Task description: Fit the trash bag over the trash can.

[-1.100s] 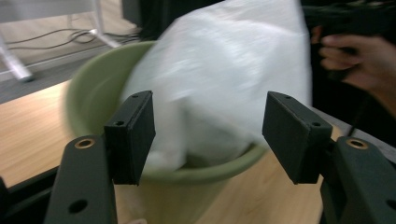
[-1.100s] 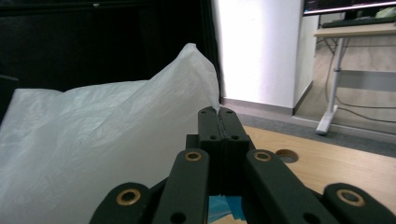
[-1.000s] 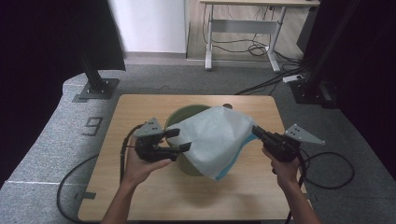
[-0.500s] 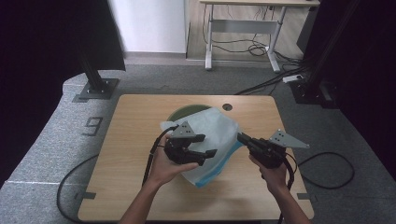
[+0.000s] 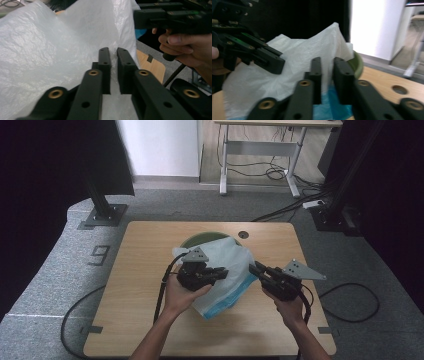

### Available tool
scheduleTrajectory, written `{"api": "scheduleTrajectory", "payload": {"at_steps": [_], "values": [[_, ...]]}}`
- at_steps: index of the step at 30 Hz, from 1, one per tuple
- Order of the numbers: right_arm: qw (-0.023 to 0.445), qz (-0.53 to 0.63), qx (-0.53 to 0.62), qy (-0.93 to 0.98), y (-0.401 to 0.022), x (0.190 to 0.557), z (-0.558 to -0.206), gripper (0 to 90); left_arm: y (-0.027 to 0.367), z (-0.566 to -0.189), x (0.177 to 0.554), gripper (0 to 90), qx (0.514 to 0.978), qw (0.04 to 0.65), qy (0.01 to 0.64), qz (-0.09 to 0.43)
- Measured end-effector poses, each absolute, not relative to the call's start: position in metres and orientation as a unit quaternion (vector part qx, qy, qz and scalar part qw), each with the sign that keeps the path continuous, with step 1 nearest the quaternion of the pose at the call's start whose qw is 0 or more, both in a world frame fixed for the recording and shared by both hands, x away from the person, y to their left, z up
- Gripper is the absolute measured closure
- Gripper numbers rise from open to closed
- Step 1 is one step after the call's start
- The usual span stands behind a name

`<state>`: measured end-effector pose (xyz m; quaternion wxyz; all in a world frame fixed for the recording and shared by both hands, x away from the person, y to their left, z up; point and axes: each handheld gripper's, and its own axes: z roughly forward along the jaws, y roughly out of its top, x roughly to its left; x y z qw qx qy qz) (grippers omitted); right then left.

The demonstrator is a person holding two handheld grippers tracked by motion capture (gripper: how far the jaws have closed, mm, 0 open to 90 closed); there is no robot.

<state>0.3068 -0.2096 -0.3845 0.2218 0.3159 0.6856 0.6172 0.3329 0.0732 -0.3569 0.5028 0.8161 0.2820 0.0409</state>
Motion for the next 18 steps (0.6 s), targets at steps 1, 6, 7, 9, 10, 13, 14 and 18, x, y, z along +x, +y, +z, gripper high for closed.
{"api": "scheduleTrajectory", "payload": {"at_steps": [1,6,7,9,10,13,14,18], "values": [[0.229,0.614,0.317,0.686,-0.21,0.305,-0.385,70.9,0.073,-0.357,0.333,85.4,0.816,0.503,0.282,0.041],[0.268,0.598,0.31,0.688,-0.217,0.287,-0.383,57.4,0.08,-0.358,0.343,89.5,0.804,0.515,0.296,0.031],[0.268,0.598,0.31,0.688,-0.217,0.287,-0.383,57.4,0.08,-0.358,0.343,89.7,0.804,0.515,0.296,0.031],[0.276,0.597,0.307,0.688,-0.22,0.28,-0.384,55.8,0.082,-0.358,0.346,89.7,0.798,0.522,0.301,0.024],[0.276,0.596,0.304,0.69,-0.221,0.273,-0.387,55.3,0.084,-0.359,0.348,89.7,0.795,0.524,0.306,0.021],[0.274,0.594,0.303,0.693,-0.221,0.266,-0.391,54.8,0.087,-0.359,0.351,89.8,0.792,0.525,0.312,0.018],[0.268,0.593,0.302,0.696,-0.221,0.261,-0.397,54.8,0.089,-0.359,0.353,89.9,0.789,0.527,0.316,0.013],[0.258,0.589,0.305,0.702,-0.22,0.259,-0.406,54.6,0.093,-0.359,0.356,90.0,0.783,0.533,0.32,0.008]]}}
